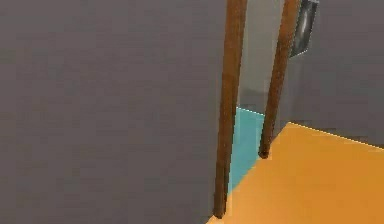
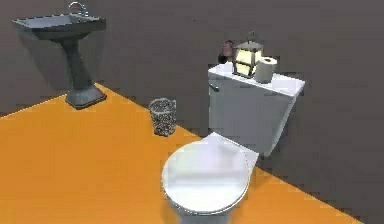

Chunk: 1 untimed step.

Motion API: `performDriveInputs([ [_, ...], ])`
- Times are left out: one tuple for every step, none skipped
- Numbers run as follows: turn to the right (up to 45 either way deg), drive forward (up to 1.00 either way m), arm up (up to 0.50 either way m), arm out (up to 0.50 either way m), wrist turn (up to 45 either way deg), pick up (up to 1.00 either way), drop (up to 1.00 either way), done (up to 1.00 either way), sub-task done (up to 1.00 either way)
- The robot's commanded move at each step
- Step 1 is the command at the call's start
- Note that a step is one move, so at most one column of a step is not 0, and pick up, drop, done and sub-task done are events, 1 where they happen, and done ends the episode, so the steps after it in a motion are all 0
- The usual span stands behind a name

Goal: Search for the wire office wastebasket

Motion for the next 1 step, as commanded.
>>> performDriveInputs([
  [39.0, 0.00, 0.00, 0.00, 0.0, 0.00, 0.00, 0.00, 0.00],
])
